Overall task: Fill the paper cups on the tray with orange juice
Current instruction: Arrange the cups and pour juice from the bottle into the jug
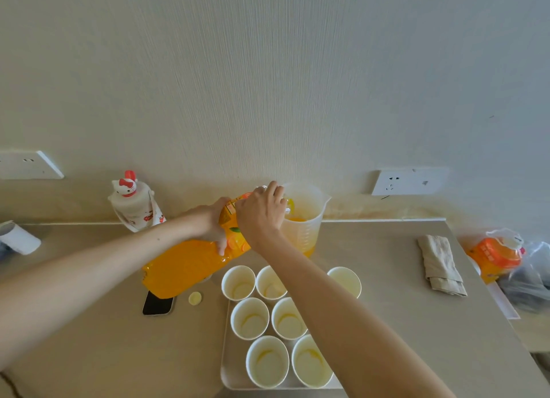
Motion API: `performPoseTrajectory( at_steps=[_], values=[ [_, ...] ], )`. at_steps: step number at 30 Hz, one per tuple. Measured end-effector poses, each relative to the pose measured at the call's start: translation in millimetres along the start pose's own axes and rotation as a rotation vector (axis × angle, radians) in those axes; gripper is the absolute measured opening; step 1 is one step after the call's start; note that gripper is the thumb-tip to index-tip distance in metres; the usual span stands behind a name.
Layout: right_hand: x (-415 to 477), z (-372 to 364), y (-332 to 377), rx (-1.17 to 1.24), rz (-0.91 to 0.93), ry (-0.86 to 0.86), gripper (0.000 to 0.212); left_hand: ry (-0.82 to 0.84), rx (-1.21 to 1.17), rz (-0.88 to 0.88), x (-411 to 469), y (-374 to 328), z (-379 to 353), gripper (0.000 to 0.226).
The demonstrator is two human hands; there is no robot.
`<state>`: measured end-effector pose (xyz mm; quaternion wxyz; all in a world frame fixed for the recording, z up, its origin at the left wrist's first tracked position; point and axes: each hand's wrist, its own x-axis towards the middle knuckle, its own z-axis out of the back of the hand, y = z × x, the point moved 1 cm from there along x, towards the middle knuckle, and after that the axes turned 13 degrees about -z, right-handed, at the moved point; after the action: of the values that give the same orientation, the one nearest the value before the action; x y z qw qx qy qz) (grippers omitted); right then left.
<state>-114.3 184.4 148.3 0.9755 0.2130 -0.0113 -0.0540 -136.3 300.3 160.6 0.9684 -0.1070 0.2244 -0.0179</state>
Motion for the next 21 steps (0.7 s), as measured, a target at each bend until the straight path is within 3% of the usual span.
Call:
performPoseTrajectory(
  at_steps=[21],
  values=[
    [-3.7,-7.3,6.2,0.034,-0.068,0.003,0.042,0.031,-0.017,0.004,1.2,4.4,1.8,0.126]
  ],
)
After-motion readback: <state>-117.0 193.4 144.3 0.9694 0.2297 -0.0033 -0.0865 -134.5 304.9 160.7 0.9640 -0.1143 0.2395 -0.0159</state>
